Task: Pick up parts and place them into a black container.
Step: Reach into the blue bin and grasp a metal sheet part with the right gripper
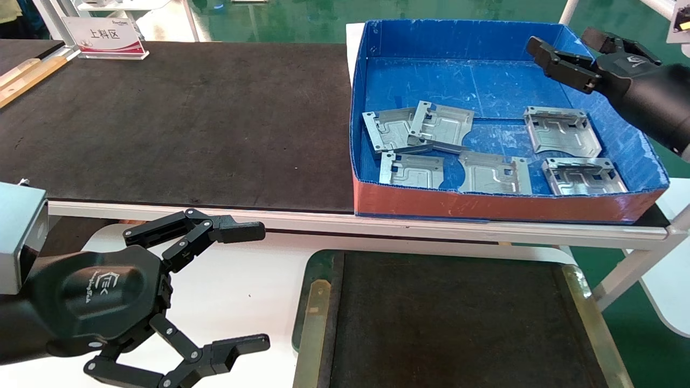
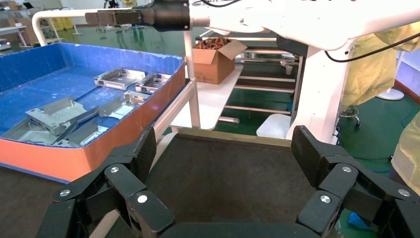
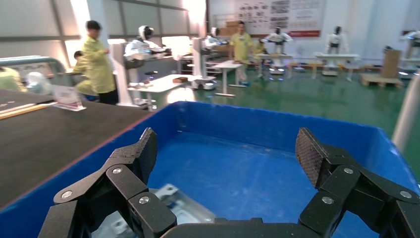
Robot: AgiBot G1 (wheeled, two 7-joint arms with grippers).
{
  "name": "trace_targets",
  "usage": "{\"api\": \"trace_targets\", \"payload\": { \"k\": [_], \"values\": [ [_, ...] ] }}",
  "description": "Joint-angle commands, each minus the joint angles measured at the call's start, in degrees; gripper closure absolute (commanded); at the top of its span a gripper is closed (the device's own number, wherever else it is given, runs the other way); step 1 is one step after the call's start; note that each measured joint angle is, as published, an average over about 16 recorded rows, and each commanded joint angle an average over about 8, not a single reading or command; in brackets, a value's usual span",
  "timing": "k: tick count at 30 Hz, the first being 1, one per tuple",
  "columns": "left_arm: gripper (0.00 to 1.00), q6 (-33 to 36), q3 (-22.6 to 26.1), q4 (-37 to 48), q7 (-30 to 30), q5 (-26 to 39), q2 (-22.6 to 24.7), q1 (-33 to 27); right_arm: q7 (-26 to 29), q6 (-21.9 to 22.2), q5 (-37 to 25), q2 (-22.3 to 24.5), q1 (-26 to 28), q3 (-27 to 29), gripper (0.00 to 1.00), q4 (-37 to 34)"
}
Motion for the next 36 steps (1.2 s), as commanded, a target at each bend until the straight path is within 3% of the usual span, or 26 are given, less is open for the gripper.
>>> {"api": "trace_targets", "payload": {
  "k": [1,7,19,33,34,36],
  "values": [
    [0.00,0.00,0.00,0.00,0.00,0.00,0.00,0.00,-0.37,1.34,-0.83,-1.00,1.38,-0.40,0.00,-2.73],
    [0.00,0.00,0.00,0.00,0.00,0.00,0.00,0.00,0.71,5.13,-4.28,-4.28,7.14,-2.74,0.00,-13.72],
    [0.00,0.00,0.00,0.00,0.00,0.00,0.00,0.00,8.43,6.75,-15.10,-10.14,20.44,-11.08,0.00,-32.84],
    [0.00,0.00,0.01,0.00,0.00,0.00,0.00,0.00,15.77,6.68,-25.39,-14.40,27.38,-18.29,0.00,-41.43],
    [0.00,0.00,0.01,0.00,0.00,0.00,0.00,0.00,16.25,6.73,-25.76,-14.54,27.50,-18.54,0.01,-41.63],
    [0.00,0.00,0.01,0.00,0.00,0.00,0.00,0.00,17.10,7.01,-26.44,-14.77,27.63,-19.01,0.23,-41.95]
  ]
}}
